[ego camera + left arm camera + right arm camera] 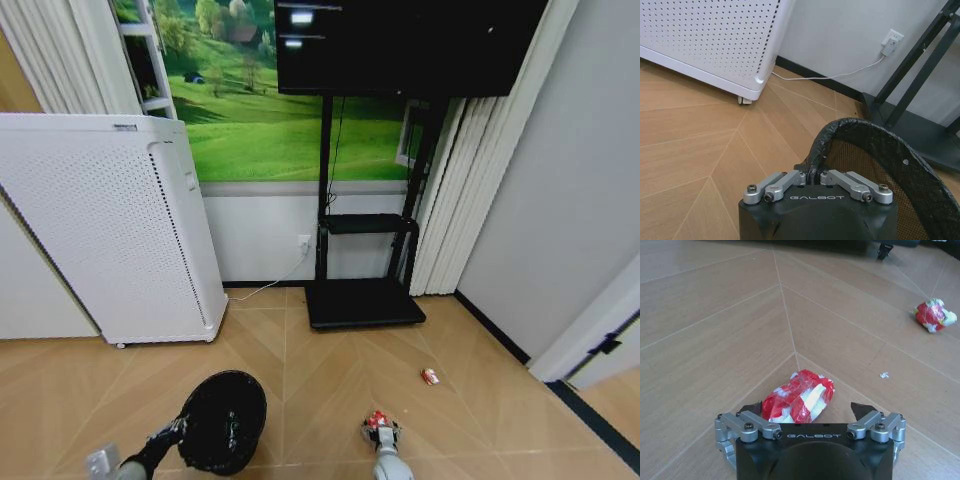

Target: Pick up the trash bin and place the garbage on the floor into it.

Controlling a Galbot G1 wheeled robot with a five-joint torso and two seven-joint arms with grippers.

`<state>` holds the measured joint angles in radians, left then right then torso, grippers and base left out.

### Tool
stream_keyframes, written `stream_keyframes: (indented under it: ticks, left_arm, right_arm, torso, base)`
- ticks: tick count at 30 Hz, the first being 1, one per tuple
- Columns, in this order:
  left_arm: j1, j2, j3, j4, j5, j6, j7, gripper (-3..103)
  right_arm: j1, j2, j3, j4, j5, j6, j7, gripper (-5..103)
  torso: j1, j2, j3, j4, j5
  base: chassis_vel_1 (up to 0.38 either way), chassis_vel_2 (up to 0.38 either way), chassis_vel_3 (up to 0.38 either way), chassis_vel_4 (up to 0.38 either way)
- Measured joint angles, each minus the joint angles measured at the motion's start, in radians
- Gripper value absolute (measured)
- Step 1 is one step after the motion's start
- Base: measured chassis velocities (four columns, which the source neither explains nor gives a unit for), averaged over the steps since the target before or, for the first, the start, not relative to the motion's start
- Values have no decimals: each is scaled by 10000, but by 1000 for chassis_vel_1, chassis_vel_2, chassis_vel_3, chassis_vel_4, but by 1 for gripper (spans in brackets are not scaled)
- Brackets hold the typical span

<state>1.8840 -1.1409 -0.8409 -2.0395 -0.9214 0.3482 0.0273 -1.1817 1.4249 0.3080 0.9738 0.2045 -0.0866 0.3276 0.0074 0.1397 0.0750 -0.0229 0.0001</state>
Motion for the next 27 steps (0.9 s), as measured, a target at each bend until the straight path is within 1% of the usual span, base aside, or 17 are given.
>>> stream_keyframes:
  ticks: [1, 5, 6, 7, 8, 9, 10, 13, 14, 15, 17, 18, 20, 21, 25, 26, 27]
  left_arm:
    - [5, 0, -15, 0, -4, 0, -3, 7]
    - [6, 0, -26, 7, -6, 0, -5, 7]
    - [3, -2, -29, 16, -6, 0, -9, 7]
    - [3, -2, -29, 16, -6, 0, -9, 7]
    - [0, -4, -30, 23, -7, 0, -13, 7]
    - [-4, -14, -35, 23, -25, 0, -19, 7]
    - [-4, -14, -35, 23, -25, 0, -19, 7]
    - [-37, -47, -16, 72, -51, -5, -40, 7]
    - [-37, -47, -16, 72, -51, -5, -40, 7]
    - [-40, -48, -15, 72, -62, -6, -43, 7]
    - [-48, -42, -15, 71, -81, -6, -43, 7]
    - [-62, -31, -18, 74, -88, -7, -45, 7]
    - [-84, -15, -20, 97, -98, -7, -49, 7]
    - [-87, -13, -20, 113, -103, -7, -52, 7]
    - [-88, -13, -12, 137, -103, -7, -53, 7]
    - [-87, -9, 11, 151, -99, -8, -54, 7]
    - [-84, -2, 24, 155, -93, -8, -54, 7]
  right_arm:
    - [34, 5, 14, -38, 48, -6, 4, 95]
    - [74, 8, 26, -81, 73, -6, 5, 95]
    - [97, 6, 25, -104, 97, -6, -2, 85]
    - [97, 6, 25, -104, 97, -6, -2, 85]
    - [116, -1, 23, -120, 118, -5, -13, 80]
    - [132, -20, 3, -133, 138, -4, -36, 70]
    - [132, -20, 3, -133, 138, -4, -36, 70]
    - [190, 17, -16, -238, 114, -14, -19, 54]
    - [190, 17, -16, -238, 114, -14, -19, 54]
    - [199, 17, -16, -266, 115, -20, -18, 48]
    - [227, 11, -16, -307, 130, -23, -15, 48]
    - [244, -8, -17, -322, 158, -28, -10, 37]
    - [263, -45, -23, -328, 209, -34, 0, 32]
    - [269, -76, -26, -311, 228, -7, 6, 20]
    - [262, -128, -26, -201, 220, 88, -57, 16]
    - [260, -189, -41, -65, 125, 440, -244, 16]
    - [260, -233, -59, 12, -15, 642, -349, 21]
  torso:
    - [0, 0, 0, 1, 0]
    - [-1, 0, 0, 1, 0]
    - [0, 0, 0, 1, 0]
    - [0, 0, 0, 1, 0]
    - [0, 0, 0, 1, 0]
    - [-1, 0, 0, 1, -1]
    - [-1, 0, 0, 1, -1]
    - [0, 0, -1, 2, 0]
    - [0, 0, -1, 2, 0]
    - [0, 0, -1, 3, -1]
    - [-1, 0, -1, 2, -1]
    - [-1, 0, -1, 2, -1]
    - [0, 0, 0, -1, 0]
    - [0, 0, 0, 0, 0]
    - [0, -1, 1, -2, 2]
    - [0, 0, 0, 0, 0]
    - [0, -1, 1, 0, 1]
  base:
    - [0, 0, 0, 0]
    - [0, 0, 0, 0]
    - [0, 0, 0, 0]
    - [0, 0, 0, 0]
    - [0, 0, 0, 0]
    - [0, 0, 0, 0]
    - [0, 0, 0, 0]
    - [0, 0, 0, 0]
    - [0, 0, 0, 0]
    - [0, 0, 0, 0]
    - [0, 0, 0, 0]
    - [0, 0, 0, 0]
    - [0, 0, 0, 0]
    - [0, 0, 0, 0]
    - [0, 0, 0, 0]
    - [0, 0, 0, 0]
    - [0, 0, 0, 0]
